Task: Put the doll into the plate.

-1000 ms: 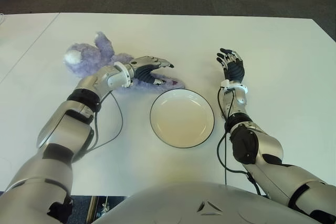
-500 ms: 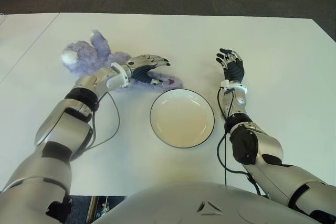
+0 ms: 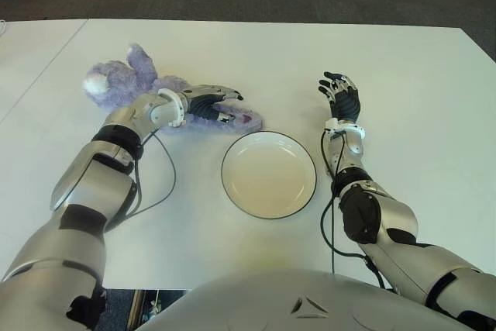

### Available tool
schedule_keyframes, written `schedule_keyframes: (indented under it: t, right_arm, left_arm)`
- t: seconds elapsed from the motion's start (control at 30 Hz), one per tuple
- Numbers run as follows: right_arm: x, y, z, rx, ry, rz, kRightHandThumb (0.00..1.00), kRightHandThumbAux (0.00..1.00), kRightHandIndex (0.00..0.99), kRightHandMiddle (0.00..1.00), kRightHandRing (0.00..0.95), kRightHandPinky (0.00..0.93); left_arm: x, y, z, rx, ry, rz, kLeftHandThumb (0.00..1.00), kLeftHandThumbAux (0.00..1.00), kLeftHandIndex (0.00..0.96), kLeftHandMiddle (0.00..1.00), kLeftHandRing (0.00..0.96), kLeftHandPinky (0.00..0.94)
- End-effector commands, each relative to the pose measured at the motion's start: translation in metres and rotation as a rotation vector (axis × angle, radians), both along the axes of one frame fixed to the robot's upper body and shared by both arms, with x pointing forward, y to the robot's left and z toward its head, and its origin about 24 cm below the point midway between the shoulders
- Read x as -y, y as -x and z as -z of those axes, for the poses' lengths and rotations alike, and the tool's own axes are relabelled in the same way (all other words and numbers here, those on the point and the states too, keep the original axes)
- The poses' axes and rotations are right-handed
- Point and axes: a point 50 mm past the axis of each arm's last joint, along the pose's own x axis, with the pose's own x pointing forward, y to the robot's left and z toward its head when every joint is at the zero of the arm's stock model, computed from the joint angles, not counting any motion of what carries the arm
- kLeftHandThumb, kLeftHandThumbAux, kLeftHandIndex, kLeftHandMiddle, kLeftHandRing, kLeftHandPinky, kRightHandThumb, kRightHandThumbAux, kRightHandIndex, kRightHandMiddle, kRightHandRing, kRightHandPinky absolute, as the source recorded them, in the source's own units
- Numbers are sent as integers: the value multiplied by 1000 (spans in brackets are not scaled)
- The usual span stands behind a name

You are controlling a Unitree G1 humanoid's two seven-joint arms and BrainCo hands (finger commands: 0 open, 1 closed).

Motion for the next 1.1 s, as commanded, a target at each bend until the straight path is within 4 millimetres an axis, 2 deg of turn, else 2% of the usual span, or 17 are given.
schedule_keyframes:
  t: [0.03,1.1]
  right_arm:
    - [-21,94,108,-487,-145,20,725,733,412,330,360,317]
    - [-19,92,106,-482,-122,10,728,731,417,340,373,330]
  left_arm:
    - [-11,-4,0,-109,-59,-62,415,261,0,0,0,0]
    - [-21,-8,-8,-202,-136,-92,377,242,0,0,0,0]
